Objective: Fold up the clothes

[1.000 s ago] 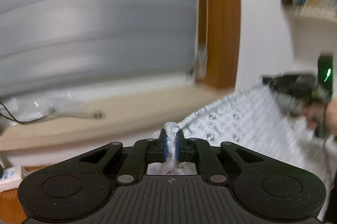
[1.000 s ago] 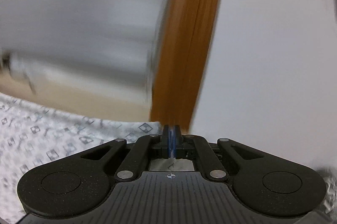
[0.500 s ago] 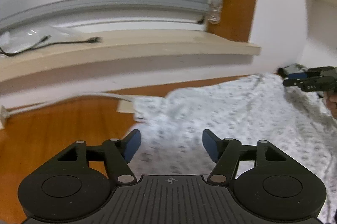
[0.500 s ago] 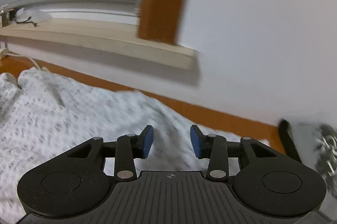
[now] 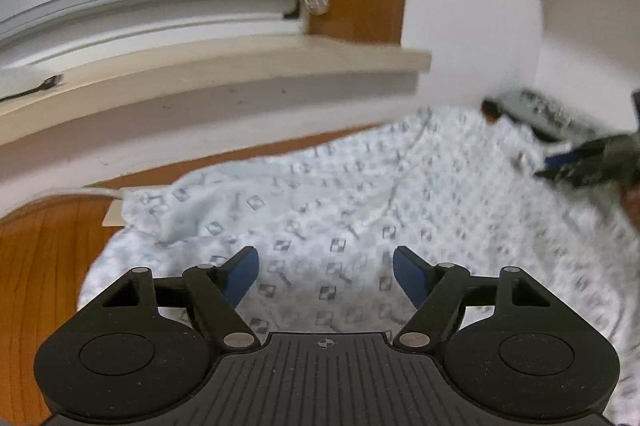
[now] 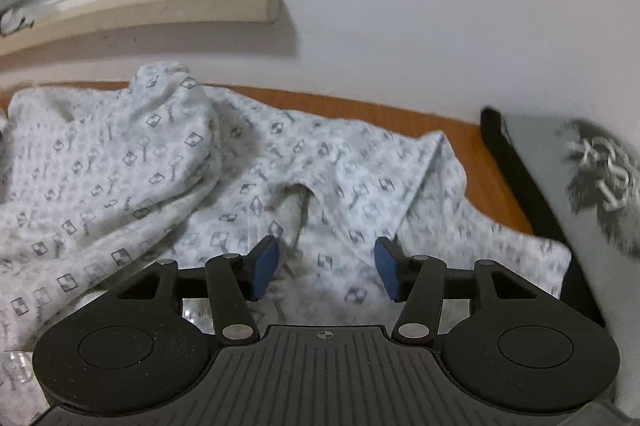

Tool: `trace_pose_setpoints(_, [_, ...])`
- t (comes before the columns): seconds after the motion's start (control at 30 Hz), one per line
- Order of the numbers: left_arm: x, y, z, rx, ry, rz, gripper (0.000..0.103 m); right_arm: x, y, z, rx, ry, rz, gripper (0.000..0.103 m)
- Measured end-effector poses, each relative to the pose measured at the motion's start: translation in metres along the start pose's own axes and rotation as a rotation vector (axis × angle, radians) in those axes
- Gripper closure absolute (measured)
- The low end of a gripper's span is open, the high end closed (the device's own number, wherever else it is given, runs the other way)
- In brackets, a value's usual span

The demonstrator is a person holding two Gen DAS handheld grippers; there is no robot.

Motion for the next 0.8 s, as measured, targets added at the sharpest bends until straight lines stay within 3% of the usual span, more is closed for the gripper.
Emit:
trace_pose_setpoints(0.47, [-0.001, -0.004, 0.029, 0.065, -0.057, -0.044, 0.026, -0.06, 0.028, 0.034, 0.008, -0.085, -0.024, 0.052])
trace_pose_setpoints(0.57, [-0.011, -0.007, 0.036, 0.055, -0.055, -0.043, 0.026, -0.059, 0.025, 0.026, 0.006, -0.085, -0.015, 0.052])
trace_pose_setpoints(0.63, [-0.014, -0.007, 0.037, 0.051, -0.055, -0.041, 0.026, -0.06, 0.019, 0.014, -0.011, -0.038, -0.004, 0.052])
trace_pose_setpoints(0.8, [-0.015, -0.008, 0.036, 0.042, -0.054, -0.031, 0.025, -0.051, -0.015, -0.04, -0.043, 0.072, -0.076, 0.05])
Point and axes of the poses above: each gripper's, at about its wrist camera, not at the fingertips, and x roughly the way its jaws point, y to its right, z to its underside, the point moved 2 cm from there along x, roughly the way its jaws point, and after that the axes turned 8 degrees about -y, right-handed, at the moved point
